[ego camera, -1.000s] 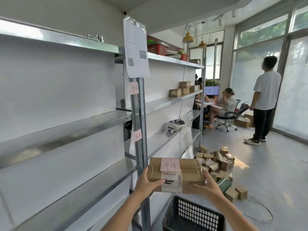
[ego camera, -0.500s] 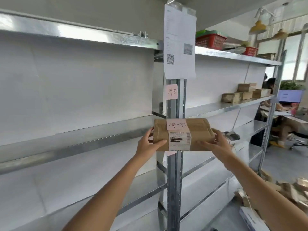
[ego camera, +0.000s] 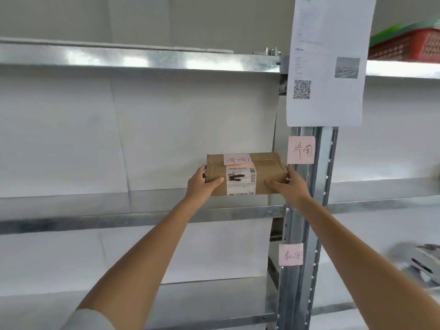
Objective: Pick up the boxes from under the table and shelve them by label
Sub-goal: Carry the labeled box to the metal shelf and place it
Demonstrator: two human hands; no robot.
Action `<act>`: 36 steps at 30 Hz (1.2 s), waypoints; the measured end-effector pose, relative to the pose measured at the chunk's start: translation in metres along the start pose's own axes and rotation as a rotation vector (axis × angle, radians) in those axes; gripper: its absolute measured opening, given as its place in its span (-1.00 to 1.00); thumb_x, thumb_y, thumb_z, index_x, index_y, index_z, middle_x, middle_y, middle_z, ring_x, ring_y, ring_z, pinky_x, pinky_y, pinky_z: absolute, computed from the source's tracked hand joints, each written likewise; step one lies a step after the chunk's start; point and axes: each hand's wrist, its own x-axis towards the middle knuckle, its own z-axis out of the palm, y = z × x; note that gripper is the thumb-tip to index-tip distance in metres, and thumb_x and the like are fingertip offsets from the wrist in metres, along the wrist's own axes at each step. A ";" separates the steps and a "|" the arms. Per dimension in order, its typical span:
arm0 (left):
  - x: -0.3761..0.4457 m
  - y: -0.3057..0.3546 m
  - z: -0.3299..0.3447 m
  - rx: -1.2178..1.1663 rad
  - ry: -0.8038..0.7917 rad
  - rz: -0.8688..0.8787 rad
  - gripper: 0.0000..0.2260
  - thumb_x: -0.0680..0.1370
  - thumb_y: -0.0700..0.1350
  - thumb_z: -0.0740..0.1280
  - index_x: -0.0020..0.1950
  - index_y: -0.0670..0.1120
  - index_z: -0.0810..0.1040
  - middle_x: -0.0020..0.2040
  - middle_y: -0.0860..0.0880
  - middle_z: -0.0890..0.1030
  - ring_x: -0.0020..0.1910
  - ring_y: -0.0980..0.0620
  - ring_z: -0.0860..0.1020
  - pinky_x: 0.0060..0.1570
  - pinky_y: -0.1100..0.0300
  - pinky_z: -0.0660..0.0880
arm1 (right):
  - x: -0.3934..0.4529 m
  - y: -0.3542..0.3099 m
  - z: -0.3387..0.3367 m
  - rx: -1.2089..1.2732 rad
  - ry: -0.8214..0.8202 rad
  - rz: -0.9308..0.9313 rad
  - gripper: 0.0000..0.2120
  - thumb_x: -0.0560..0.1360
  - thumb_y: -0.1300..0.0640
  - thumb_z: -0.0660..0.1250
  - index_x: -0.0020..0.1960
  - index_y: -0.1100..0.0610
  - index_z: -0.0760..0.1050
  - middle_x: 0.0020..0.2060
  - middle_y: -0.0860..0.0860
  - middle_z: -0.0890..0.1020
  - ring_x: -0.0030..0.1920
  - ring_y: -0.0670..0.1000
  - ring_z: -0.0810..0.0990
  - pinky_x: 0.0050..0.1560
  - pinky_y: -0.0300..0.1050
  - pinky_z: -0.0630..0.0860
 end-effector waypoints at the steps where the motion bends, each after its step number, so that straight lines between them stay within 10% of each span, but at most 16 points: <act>1: 0.005 -0.001 0.004 0.018 0.032 -0.015 -0.44 0.46 -0.09 0.43 0.42 -0.13 0.35 0.24 -0.13 0.56 0.20 -0.09 0.53 0.20 0.00 0.49 | 0.010 0.003 0.003 -0.015 -0.020 -0.003 -0.40 0.41 0.19 0.45 0.40 0.12 0.32 0.23 0.09 0.54 0.22 0.11 0.50 0.22 0.03 0.47; 6: 0.013 -0.018 0.023 0.127 0.073 -0.131 -0.54 0.46 -0.20 0.40 0.34 -0.18 0.41 0.03 -0.07 0.56 0.01 -0.06 0.53 0.09 0.05 0.49 | 0.044 0.029 0.019 -0.165 -0.147 0.039 -0.40 0.45 0.26 0.38 0.43 0.19 0.22 0.25 0.17 0.50 0.23 0.16 0.49 0.08 -0.06 0.47; 11: 0.014 -0.029 0.032 0.220 0.061 -0.199 -0.41 0.47 -0.23 0.38 0.46 -0.22 0.24 0.37 -0.17 0.44 0.34 -0.12 0.42 0.29 0.12 0.35 | 0.051 0.048 0.035 -0.272 -0.207 0.103 -0.48 0.44 0.28 0.35 0.35 0.25 0.25 0.17 0.21 0.52 0.00 0.12 0.49 -0.14 -0.07 0.47; 24: 0.006 -0.031 0.030 0.187 0.077 -0.234 -0.54 0.46 -0.29 0.37 0.34 -0.21 0.39 0.26 -0.17 0.53 0.11 -0.03 0.49 0.02 0.22 0.38 | 0.040 0.053 0.036 -0.271 -0.182 0.106 -0.40 0.44 0.28 0.37 0.39 0.28 0.18 0.26 0.22 0.48 0.24 0.21 0.48 -0.01 -0.08 0.42; 30: -0.033 -0.034 0.023 0.292 0.046 -0.172 -0.53 0.44 -0.23 0.34 0.36 -0.14 0.40 0.17 -0.12 0.55 0.07 -0.01 0.48 -0.02 0.20 0.38 | -0.001 0.054 0.022 -0.323 -0.200 -0.007 -0.43 0.43 0.24 0.36 0.37 0.19 0.20 0.17 0.16 0.53 -0.05 0.09 0.49 -0.16 -0.05 0.48; 36: -0.088 -0.034 -0.004 0.537 -0.065 -0.146 -0.41 0.47 -0.10 0.34 0.48 -0.05 0.26 0.46 -0.07 0.37 0.39 -0.07 0.36 0.28 0.06 0.38 | -0.061 0.035 0.019 -0.579 -0.298 -0.117 -0.26 0.45 0.01 0.38 0.50 0.05 0.07 0.35 0.09 0.42 0.20 0.16 0.52 -0.07 0.00 0.51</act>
